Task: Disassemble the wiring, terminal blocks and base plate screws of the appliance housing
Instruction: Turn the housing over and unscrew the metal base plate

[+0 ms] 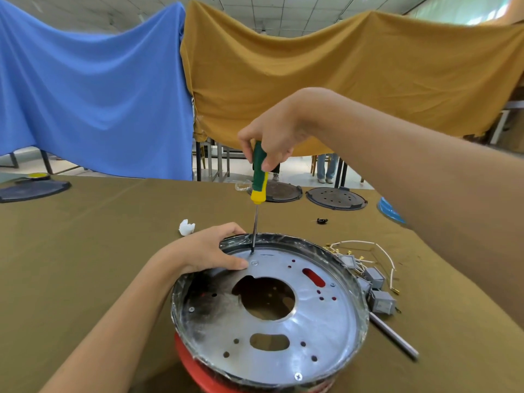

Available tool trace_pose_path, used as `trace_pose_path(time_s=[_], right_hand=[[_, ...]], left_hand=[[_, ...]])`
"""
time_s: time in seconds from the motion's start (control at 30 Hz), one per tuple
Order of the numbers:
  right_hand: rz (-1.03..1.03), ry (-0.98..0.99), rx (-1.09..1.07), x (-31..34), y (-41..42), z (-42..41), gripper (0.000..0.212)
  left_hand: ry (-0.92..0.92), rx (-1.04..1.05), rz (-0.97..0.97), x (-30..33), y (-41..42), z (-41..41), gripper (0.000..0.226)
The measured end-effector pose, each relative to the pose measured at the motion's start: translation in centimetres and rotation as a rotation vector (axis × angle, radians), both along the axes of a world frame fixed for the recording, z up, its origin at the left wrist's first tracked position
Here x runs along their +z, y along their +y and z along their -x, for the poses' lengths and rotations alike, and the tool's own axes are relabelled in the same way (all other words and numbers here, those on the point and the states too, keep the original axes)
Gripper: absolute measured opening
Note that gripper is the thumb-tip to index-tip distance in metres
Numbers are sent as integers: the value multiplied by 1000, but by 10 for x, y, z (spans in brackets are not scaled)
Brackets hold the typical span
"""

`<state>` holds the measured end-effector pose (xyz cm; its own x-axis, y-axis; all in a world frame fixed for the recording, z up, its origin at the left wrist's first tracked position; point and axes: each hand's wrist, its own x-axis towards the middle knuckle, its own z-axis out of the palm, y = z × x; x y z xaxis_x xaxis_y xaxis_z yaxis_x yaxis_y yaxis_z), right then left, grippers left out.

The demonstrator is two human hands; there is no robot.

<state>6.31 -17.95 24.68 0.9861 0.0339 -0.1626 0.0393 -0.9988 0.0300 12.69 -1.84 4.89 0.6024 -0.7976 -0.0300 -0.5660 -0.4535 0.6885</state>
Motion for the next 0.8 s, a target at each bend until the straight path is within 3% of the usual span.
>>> trace_pose_path(time_s=[0.1, 0.2, 0.3, 0.37, 0.47, 0.57, 0.7, 0.8], right_hand=[[54, -116, 60, -12, 6, 3, 28], [-13, -54, -25, -14, 14, 6, 26], [378, -107, -143, -18, 21, 6, 50], [524, -228, -88, -25, 22, 1, 51], [398, -203, -20, -23, 12, -6, 38], [78, -179, 102, -18, 1, -2, 16], [-400, -105, 193, -20, 0, 4, 34], [-405, -69, 85, -18, 9, 9, 21]], left_hand=[[9, -7, -8, 0, 0, -1, 39], [14, -5, 3, 0, 1, 0, 38], [-2, 6, -2, 0, 0, -1, 38], [3, 3, -1, 0, 0, 0, 38], [7, -5, 9, 0, 1, 0, 38], [20, -5, 16, 0, 0, -1, 38], [45, -15, 34, 0, 0, -1, 39], [37, -11, 34, -1, 1, -1, 39]])
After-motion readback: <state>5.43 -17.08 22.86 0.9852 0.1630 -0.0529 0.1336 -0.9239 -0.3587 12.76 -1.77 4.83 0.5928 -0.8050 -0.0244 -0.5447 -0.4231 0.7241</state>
